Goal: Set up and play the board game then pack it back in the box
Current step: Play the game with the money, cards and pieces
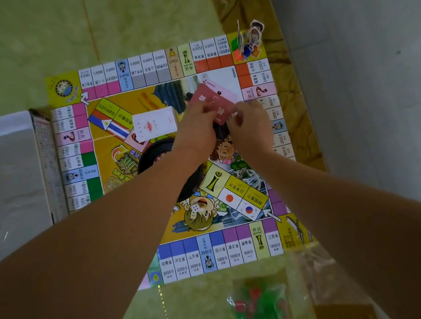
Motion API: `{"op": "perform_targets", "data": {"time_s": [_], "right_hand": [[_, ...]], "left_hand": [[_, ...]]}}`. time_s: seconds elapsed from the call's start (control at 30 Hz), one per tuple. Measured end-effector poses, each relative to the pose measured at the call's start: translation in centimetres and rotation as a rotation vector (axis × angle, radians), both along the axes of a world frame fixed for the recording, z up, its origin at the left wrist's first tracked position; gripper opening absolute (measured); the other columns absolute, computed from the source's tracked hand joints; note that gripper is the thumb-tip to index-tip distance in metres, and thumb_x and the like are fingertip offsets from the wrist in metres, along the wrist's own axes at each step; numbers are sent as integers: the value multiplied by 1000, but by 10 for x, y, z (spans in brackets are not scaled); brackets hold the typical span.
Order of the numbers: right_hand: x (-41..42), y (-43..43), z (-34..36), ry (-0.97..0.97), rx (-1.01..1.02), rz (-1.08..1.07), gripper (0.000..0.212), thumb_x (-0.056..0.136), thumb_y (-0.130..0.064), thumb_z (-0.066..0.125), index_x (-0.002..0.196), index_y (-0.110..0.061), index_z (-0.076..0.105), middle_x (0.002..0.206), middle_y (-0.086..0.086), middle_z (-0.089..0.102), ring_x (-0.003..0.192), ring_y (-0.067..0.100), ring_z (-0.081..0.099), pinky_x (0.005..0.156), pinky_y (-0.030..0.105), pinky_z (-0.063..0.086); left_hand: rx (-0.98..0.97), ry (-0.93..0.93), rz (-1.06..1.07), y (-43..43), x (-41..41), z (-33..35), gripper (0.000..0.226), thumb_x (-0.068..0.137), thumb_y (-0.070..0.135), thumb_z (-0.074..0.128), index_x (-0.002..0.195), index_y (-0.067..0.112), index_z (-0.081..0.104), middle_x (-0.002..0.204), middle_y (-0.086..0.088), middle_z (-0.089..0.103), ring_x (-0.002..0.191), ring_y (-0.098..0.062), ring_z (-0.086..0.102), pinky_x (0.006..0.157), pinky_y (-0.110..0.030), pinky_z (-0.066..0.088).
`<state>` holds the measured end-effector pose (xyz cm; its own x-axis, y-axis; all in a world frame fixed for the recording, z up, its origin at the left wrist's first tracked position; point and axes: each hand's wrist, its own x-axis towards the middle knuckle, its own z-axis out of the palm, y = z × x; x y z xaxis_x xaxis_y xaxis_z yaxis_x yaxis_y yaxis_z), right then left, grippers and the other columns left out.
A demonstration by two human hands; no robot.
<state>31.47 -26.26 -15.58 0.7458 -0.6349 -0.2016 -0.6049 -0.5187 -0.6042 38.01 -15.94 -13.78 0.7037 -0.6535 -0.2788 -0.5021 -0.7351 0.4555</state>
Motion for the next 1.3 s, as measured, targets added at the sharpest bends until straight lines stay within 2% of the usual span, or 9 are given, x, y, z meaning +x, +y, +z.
{"op": "perform_targets", "data": {"time_s": [0.1, 0.27, 0.5, 0.63, 0.8, 0.9, 0.97, 1.2, 1.3], "right_hand": [[-8, 6, 1, 117, 42, 101, 37, 94, -8, 51, 124, -25, 62, 109, 6, 47, 93, 22, 54, 76, 36, 52], [-18, 9, 12, 120, 130, 79, 44, 88, -5, 52, 129, -20, 52, 117, 7, 48, 95, 22, 53, 80, 36, 49], [-87, 35, 43, 125, 212, 155, 23, 94, -12, 51, 109, -19, 67, 95, 0, 67, 69, 9, 59, 57, 22, 46], [-135, 72, 61, 226, 300, 312, 17, 93, -14, 51, 97, -13, 68, 90, 7, 69, 81, 24, 66, 74, 40, 56], [-178, 119, 58, 484, 259, 506, 27, 93, -16, 52, 120, -12, 51, 115, 12, 61, 105, 30, 58, 75, 31, 45], [-184, 134, 54, 491, 212, 488, 39, 92, -18, 57, 129, -14, 46, 127, 12, 55, 119, 30, 51, 89, 36, 46], [-192, 145, 56, 409, 202, 478, 43, 93, -17, 57, 134, -15, 45, 133, 9, 49, 123, 28, 47, 97, 37, 43], [-258, 187, 80, 255, 433, 428, 23, 94, -16, 54, 117, -16, 61, 116, 4, 65, 102, 18, 61, 91, 35, 51], [-306, 205, 84, 231, 434, 402, 17, 93, -13, 54, 107, -15, 64, 106, 3, 67, 74, 9, 59, 69, 26, 51]], "left_hand": [[192, -92, -69, -1, 0, 9, 43, 94, 12, 46, 136, 21, 52, 147, -1, 39, 134, -28, 25, 108, -39, 24], [205, -143, -57, 7, -12, 22, 44, 92, 17, 47, 135, 24, 51, 147, 0, 39, 135, -31, 23, 106, -44, 27], [-5, 56, 161, 51, -81, 55, 24, 95, 16, 44, 106, 19, 65, 106, -4, 65, 92, -23, 62, 78, -42, 53], [169, 36, 213, 97, -132, 62, 21, 96, 21, 44, 95, 13, 63, 88, -5, 64, 84, -28, 61, 67, -37, 50], [528, 246, 194, 160, -190, 47, 34, 96, 24, 46, 129, 14, 50, 131, -13, 51, 126, -32, 41, 98, -40, 38], [437, 266, 161, 179, -207, 40, 49, 95, 24, 50, 143, 16, 39, 155, -4, 29, 142, -27, 23, 113, -40, 26], [320, 216, 218, 186, -219, 39, 46, 95, 21, 51, 140, 16, 45, 152, -5, 35, 139, -26, 29, 112, -38, 27], [244, 235, 234, 218, -276, 47, 33, 91, 17, 50, 122, 20, 64, 121, -8, 60, 114, -28, 55, 91, -36, 45], [242, 212, 191, 239, -317, 56, 27, 94, 17, 48, 116, 16, 63, 115, -12, 59, 109, -29, 54, 86, -35, 42]]}}
